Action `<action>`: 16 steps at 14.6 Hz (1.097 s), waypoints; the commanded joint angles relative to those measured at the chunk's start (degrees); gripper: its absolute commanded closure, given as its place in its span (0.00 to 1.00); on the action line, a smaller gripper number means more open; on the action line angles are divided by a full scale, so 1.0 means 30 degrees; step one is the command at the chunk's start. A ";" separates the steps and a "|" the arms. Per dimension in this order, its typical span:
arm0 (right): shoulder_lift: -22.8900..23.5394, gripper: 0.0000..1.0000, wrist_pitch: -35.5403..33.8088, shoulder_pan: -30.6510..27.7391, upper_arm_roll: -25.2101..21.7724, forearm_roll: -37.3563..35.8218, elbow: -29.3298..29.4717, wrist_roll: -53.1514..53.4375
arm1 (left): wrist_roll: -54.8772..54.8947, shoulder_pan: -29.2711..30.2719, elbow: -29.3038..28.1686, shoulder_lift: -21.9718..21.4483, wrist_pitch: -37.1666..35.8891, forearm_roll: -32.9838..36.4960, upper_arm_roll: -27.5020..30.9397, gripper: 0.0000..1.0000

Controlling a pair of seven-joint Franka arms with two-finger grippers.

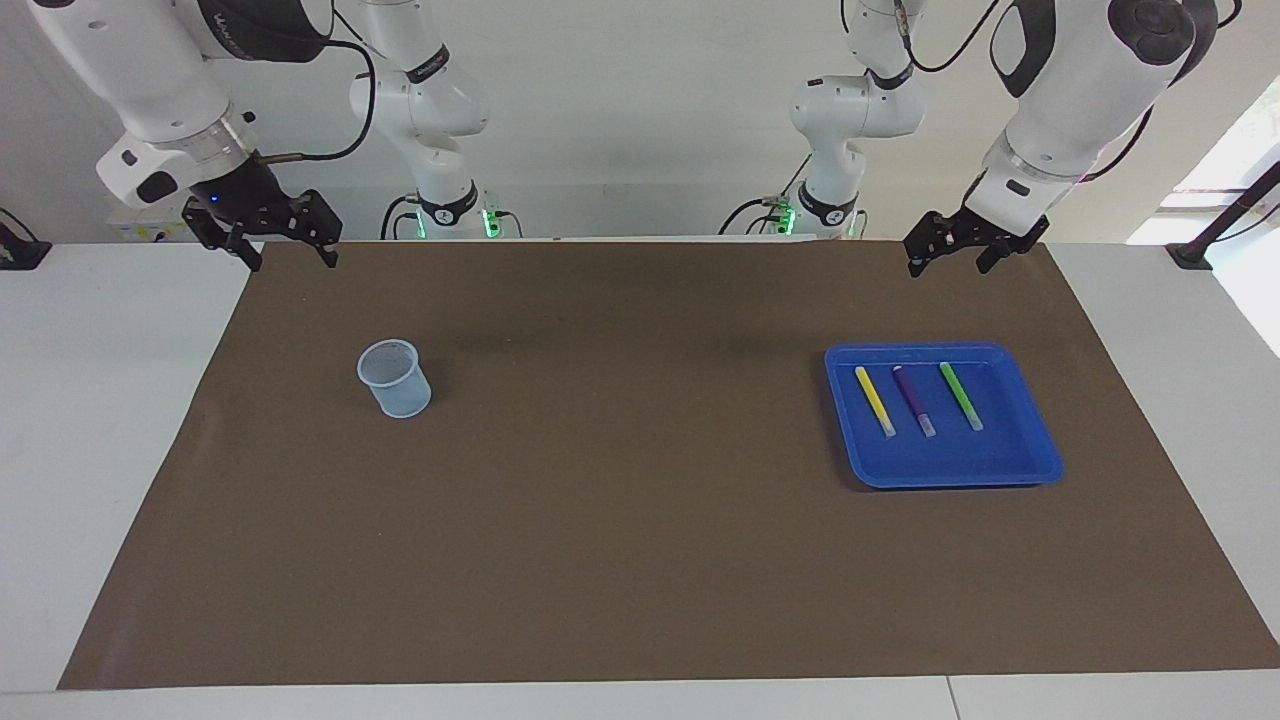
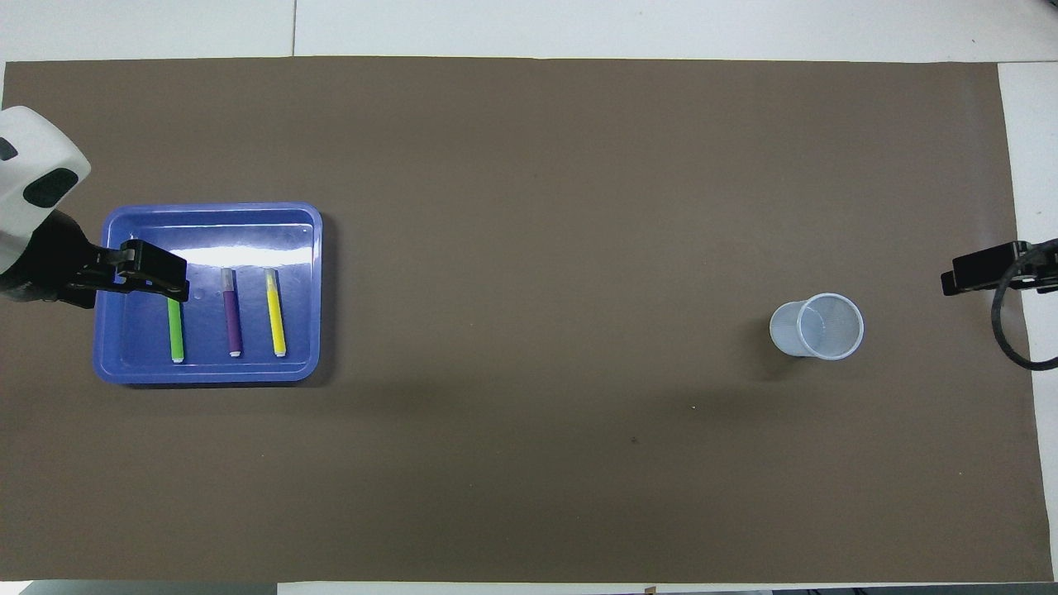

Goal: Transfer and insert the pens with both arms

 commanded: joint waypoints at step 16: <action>0.0004 0.00 -0.0635 -0.0064 0.0090 0.0443 0.0273 0.0004 | -0.0058 0.0132 -0.0170 -0.0341 -0.0256 -0.0239 0.0046 0.00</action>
